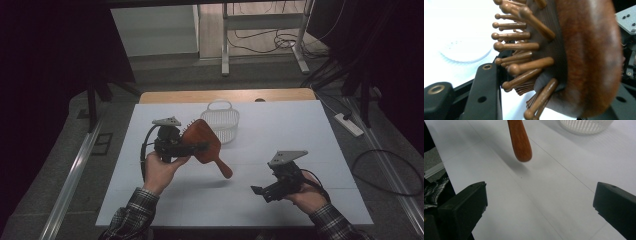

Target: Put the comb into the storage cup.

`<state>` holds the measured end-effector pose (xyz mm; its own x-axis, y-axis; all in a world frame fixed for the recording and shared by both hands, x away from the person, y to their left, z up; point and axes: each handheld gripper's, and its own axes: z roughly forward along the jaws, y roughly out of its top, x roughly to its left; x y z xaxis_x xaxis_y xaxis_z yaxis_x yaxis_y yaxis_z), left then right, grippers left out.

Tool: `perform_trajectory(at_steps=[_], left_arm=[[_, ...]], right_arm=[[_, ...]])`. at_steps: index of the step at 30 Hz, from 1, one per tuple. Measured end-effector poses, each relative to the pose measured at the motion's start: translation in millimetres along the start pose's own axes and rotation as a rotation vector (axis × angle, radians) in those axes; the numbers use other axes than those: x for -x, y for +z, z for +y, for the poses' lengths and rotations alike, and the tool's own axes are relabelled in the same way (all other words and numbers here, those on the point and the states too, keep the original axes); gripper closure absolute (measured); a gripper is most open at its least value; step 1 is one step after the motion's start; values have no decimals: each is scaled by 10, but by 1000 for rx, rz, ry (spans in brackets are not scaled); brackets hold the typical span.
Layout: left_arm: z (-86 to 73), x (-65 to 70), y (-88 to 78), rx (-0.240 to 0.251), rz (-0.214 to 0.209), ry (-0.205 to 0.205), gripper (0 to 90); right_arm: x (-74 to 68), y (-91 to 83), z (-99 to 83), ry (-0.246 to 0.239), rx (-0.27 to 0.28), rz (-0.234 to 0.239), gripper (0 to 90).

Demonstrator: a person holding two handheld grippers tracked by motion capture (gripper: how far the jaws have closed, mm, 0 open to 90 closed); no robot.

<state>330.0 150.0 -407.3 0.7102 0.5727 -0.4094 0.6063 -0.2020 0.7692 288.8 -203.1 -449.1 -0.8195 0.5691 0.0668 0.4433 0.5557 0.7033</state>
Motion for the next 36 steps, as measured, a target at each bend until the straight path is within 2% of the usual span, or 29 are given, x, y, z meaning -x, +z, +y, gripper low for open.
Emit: perform_trajectory(at_steps=[5, 10, 23, 31, 36], left_arm=[[4, -44, -37, -1, 18, -5, 514], [17, -87, -79, 8, 24, -12, 514], [126, -169, -200, 32, 33, -27, 514], [171, -210, -237, 37, 51, -29, 514], [197, -255, -248, 46, 47, -44, 514]], right_arm=[[13, -51, -49, 0, -7, -20, 0], [19, -106, -93, 1, -8, -9, 0], [85, -270, -246, 36, 1, -63, 0], [109, -351, -323, 64, 3, -77, 0], [130, -418, -389, 81, 4, -93, 0]])
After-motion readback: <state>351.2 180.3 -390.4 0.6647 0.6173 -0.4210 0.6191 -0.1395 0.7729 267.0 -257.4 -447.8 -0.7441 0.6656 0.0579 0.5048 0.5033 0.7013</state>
